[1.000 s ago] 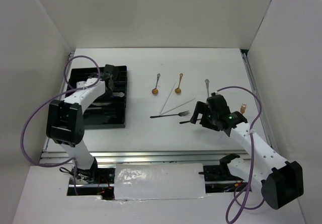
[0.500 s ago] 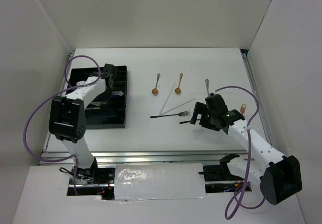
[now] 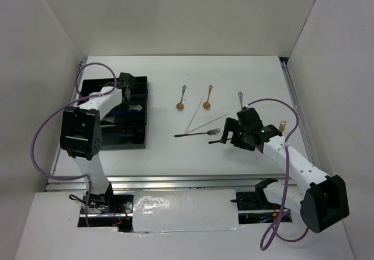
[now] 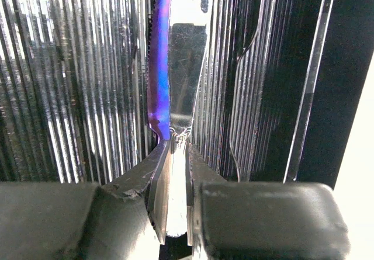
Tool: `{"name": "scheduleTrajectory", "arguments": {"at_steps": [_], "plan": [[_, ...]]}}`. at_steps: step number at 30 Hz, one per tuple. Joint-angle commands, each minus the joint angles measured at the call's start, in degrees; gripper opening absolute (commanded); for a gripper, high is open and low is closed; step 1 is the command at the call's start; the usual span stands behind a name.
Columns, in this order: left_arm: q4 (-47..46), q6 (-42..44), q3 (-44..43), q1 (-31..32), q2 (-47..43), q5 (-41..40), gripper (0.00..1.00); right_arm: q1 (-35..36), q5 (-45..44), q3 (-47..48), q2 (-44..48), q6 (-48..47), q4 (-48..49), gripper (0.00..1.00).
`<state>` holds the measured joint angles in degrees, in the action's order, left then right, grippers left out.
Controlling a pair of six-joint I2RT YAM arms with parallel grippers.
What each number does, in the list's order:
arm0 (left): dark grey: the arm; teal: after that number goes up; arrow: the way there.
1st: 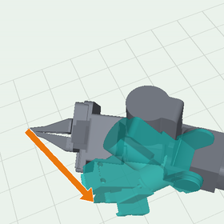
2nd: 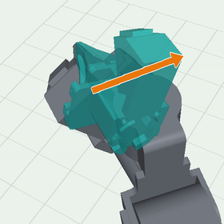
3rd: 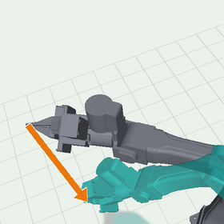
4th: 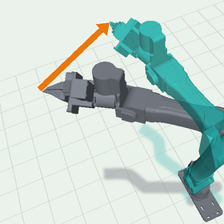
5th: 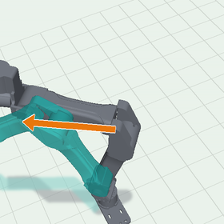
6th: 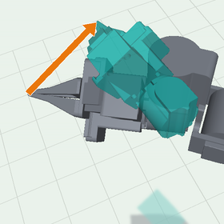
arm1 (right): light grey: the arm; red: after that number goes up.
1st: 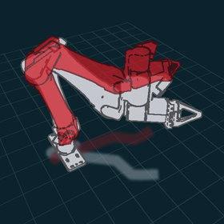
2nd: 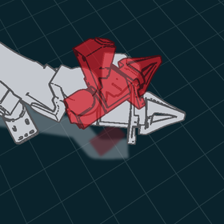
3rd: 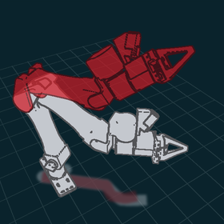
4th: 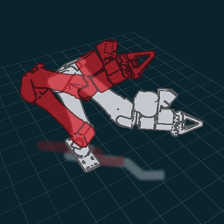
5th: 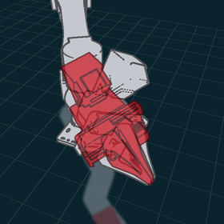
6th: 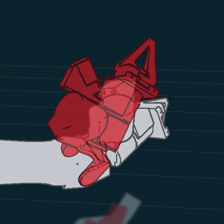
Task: Sort the eating utensils into containers
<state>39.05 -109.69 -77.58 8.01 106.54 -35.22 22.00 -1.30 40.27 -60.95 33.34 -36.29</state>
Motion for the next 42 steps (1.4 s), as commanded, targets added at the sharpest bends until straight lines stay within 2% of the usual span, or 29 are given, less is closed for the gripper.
{"name": "scheduleTrajectory", "arguments": {"at_steps": [1, 7, 10, 14, 15, 16, 18, 26, 29, 30, 32, 33, 36, 37, 38, 42], "plan": [[0.32, 0.88, -3.27, -0.36, 1.47, -0.11, 0.10, 0.41, -0.72, 2.97, -0.75, -0.56, 1.66, 1.00], [-0.12, 2.37, -3.71, -0.54, 2.18, 0.86, 0.20, 0.50, -0.72, 2.80, -0.75, -0.74, 1.40, 1.00], [0.50, 2.11, -3.46, -0.54, 2.18, 1.12, 0.28, 0.41, -0.72, 2.88, -0.93, -0.74, 1.66, 1.00], [-0.55, 2.20, -1.96, -0.36, 1.30, 1.12, 0.30, 0.50, -0.55, 2.80, -0.75, -0.73, 1.75, 1.00], [-0.55, 2.02, -1.70, -0.19, 1.30, 1.03, 0.36, 0.50, -0.55, 2.71, -0.66, -0.65, 1.84, 1.00], [-0.64, 2.37, -1.52, -0.19, 1.04, 1.03, 0.37, 0.50, -0.55, 2.45, -0.58, -0.56, 1.67, 1.00], [-0.29, 2.64, -1.96, -0.19, 0.86, 0.68, 0.48, 0.41, -0.55, 2.36, -0.31, -0.56, 1.75, 1.00], [-1.17, 7.11, -2.92, 0.51, -0.90, -1.59, 0.48, 0.41, -0.46, 2.27, 0.48, -0.21, 1.58, 1.00], [-2.22, 14.48, -7.57, 2.09, -1.25, -4.57, 0.49, 0.50, -0.54, 2.18, 1.27, -0.03, 1.40, 1.00], [-3.27, 20.86, -8.45, 3.14, -1.34, -4.94, 0.49, 0.50, -0.72, 2.18, 1.62, -0.03, 1.49, 1.00], [-6.68, 27.56, -11.08, 4.72, -1.25, -4.42, 0.49, 0.50, -0.98, 2.18, 2.32, 0.32, 1.23, 1.00], [-8.18, 35.26, -11.54, 5.34, -1.16, -4.07, 0.49, 0.50, -1.77, 2.35, 2.67, 0.32, 1.14, 1.00], [-14.68, 49.18, -12.42, 8.68, -1.16, -2.75, 0.50, 0.50, -3.17, 2.62, 4.43, 0.49, 0.52, 1.00], [-16.27, 52.35, -13.03, 9.12, -0.38, -1.09, 0.52, 0.50, -3.53, 2.71, 4.96, 0.50, 0.17, 1.00], [-17.59, 58.65, -13.82, 9.91, 0.33, 3.88, 0.53, 0.50, -3.88, 2.79, 6.01, 0.58, -0.09, 1.00], [-12.35, 68.10, -22.24, 12.20, 7.00, 11.48, 0.59, 0.41, -5.29, 3.32, 7.94, 0.67, -1.23, 1.00]]}}
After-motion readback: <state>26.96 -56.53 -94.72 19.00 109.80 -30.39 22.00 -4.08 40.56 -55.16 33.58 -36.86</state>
